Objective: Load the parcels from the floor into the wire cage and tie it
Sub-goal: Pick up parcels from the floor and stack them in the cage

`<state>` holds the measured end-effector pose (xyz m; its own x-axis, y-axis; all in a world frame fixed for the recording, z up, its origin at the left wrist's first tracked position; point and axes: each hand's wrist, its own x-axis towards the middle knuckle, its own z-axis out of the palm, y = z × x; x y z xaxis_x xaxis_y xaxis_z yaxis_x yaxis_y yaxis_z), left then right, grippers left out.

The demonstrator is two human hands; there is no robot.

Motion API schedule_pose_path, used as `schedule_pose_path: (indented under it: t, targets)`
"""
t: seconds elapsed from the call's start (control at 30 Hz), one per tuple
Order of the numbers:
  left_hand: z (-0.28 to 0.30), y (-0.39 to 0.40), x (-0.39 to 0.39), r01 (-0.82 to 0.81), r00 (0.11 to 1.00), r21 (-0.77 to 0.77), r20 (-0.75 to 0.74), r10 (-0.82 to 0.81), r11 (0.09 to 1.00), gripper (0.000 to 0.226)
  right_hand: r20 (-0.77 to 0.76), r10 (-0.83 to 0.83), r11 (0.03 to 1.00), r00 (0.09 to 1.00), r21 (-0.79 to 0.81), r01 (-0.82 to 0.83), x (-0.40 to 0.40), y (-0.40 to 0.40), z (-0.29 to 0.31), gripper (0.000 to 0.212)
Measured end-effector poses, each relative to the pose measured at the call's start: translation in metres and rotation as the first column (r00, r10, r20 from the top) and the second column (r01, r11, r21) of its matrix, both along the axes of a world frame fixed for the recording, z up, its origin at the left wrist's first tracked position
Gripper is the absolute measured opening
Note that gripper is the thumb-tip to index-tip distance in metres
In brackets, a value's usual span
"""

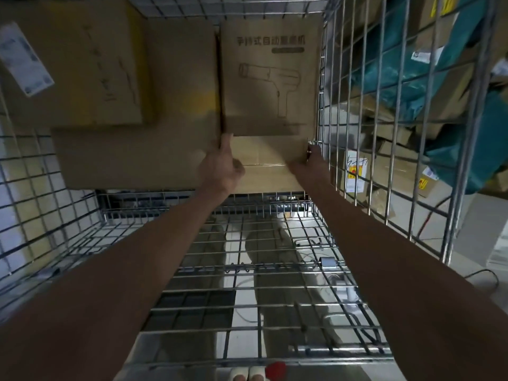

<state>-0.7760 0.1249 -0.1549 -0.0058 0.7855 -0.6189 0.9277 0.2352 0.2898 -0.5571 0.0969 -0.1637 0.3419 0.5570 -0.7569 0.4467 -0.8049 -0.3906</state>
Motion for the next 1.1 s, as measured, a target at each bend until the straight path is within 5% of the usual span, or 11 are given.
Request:
schedule_pose_path:
  t: [0.37,0.63,0.9,1.1]
  targets:
    - [-0.026,-0.014,-0.011,0.011,0.998,-0.005,0.067,-0.01,1.0,0.082,-0.035,-0.005,1.0,0.999,0.021,0.006,-0.004,-0.016,-0.026,0.06]
    - [-0.048,-0.014,-0.022,0.035,0.989,-0.017,0.142,-0.033,0.999,0.084,0.089,-0.009,1.0,0.996,0.018,0.007,-0.022,-0.016,-0.042,0.057]
    - [0.023,-0.005,-0.039,0.138,0.971,-0.005,0.198,-0.134,0.99,0.075,0.195,-0.089,0.987,0.977,-0.118,0.114,-0.043,-0.008,0.003,0.066]
    - [0.093,-0.025,-0.058,0.399,0.914,-0.077,0.116,-0.389,0.914,0.069,0.119,0.06,0.987,0.991,-0.158,-0.041,-0.074,-0.029,0.063,0.061]
